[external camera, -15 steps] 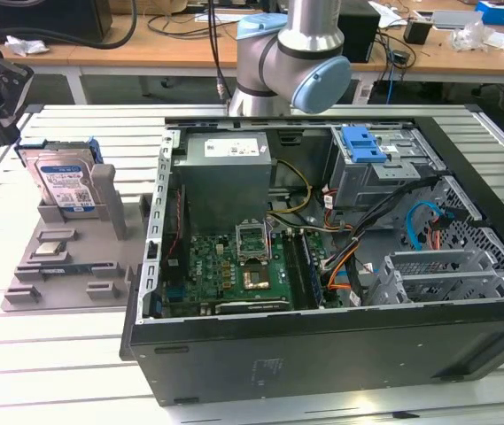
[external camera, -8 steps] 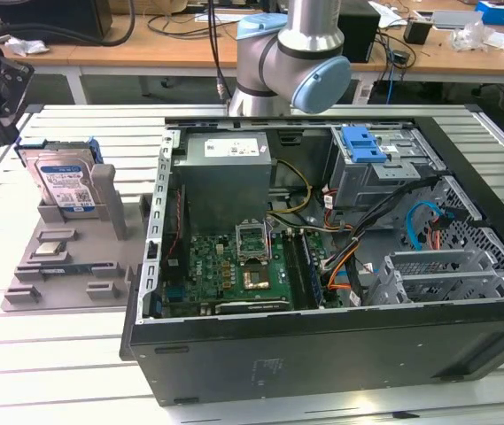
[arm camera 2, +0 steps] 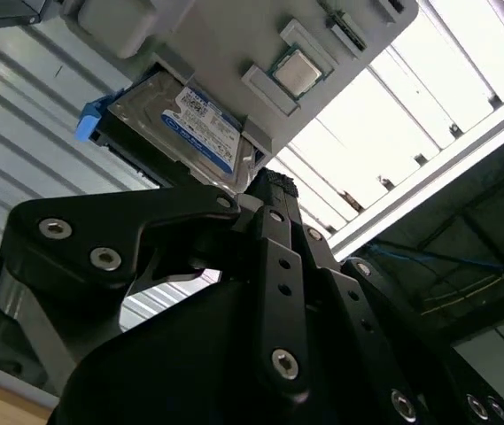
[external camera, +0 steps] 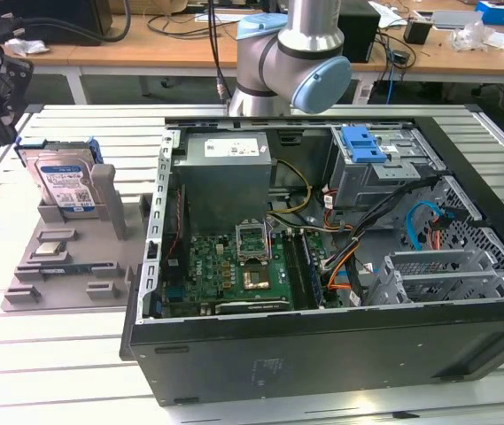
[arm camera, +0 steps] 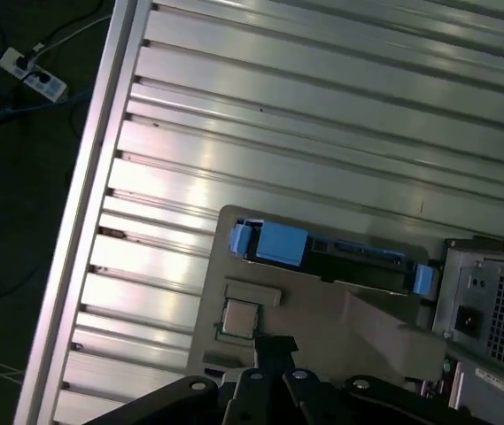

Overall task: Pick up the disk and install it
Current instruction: 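Pick up the disk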

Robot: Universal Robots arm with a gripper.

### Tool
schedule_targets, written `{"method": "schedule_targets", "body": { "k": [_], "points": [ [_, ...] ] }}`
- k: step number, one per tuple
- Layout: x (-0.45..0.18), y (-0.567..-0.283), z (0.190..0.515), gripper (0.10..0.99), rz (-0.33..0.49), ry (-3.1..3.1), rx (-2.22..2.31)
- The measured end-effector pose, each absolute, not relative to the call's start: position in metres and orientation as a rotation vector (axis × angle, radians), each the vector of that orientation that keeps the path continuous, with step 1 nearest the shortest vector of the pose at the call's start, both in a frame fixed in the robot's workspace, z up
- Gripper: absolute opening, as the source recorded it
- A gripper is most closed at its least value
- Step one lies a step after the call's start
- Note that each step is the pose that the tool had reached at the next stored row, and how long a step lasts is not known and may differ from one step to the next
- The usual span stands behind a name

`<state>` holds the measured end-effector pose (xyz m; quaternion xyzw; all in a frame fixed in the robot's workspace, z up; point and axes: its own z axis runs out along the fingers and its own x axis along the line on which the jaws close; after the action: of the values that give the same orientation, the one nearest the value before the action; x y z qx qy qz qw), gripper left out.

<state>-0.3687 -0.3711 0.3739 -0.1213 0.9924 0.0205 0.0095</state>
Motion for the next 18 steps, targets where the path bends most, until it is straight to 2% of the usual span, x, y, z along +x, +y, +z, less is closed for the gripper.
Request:
{"method": "schedule_targets", "body": {
  "k": [18],
  "points": [
    [-0.3687, -0.3711, 0.3739, 0.106, 0.068, 3.001, -0.886]
  ]
}}
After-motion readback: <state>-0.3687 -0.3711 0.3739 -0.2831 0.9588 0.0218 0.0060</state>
